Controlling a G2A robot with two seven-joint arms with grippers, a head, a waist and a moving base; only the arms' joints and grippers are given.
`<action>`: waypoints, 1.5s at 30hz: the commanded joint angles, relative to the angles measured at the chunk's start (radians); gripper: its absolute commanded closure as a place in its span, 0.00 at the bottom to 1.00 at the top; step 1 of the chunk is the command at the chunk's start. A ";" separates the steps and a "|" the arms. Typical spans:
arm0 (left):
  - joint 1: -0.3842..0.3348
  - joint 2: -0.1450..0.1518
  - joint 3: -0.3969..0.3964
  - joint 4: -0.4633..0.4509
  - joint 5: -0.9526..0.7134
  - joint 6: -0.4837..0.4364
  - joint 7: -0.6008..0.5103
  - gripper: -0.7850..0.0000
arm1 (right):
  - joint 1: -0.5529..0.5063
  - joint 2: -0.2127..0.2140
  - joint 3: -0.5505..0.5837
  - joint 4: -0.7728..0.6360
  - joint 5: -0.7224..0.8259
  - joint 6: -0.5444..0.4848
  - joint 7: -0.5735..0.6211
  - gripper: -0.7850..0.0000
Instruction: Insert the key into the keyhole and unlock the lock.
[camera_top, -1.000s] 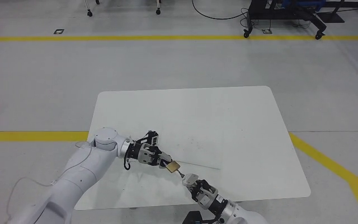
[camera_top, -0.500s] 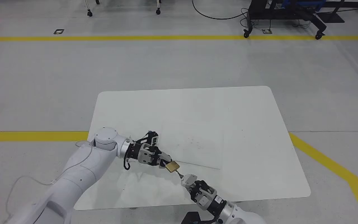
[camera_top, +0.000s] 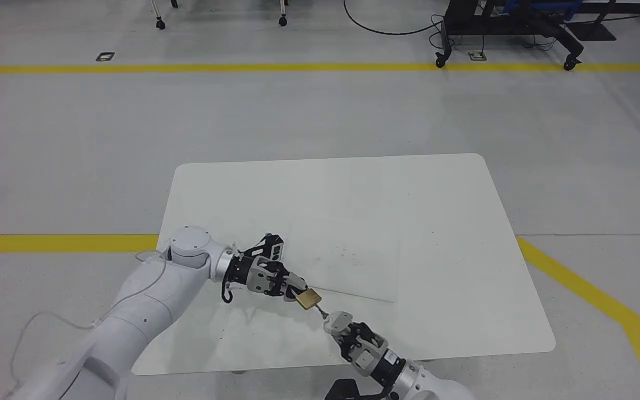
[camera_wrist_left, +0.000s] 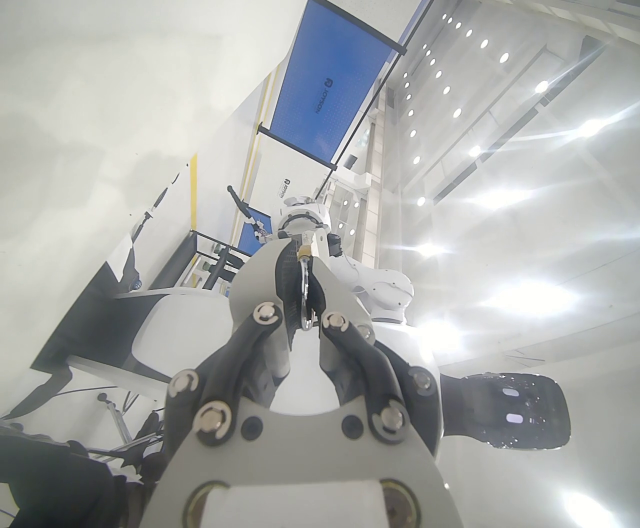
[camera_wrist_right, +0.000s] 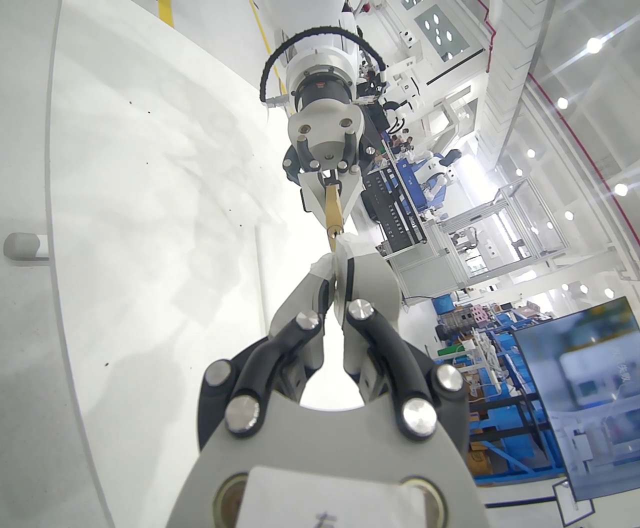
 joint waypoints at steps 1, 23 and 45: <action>-0.001 0.000 0.000 0.000 0.000 0.000 0.000 1.00 | -0.002 0.001 0.002 0.000 0.004 -0.001 -0.001 1.00; -0.002 -0.002 0.005 0.002 0.006 -0.001 0.000 1.00 | 0.015 0.001 -0.022 0.004 -0.013 -0.004 0.032 1.00; -0.003 -0.004 0.002 0.010 0.020 -0.011 0.000 1.00 | 0.030 -0.002 -0.044 0.013 -0.011 0.006 0.073 1.00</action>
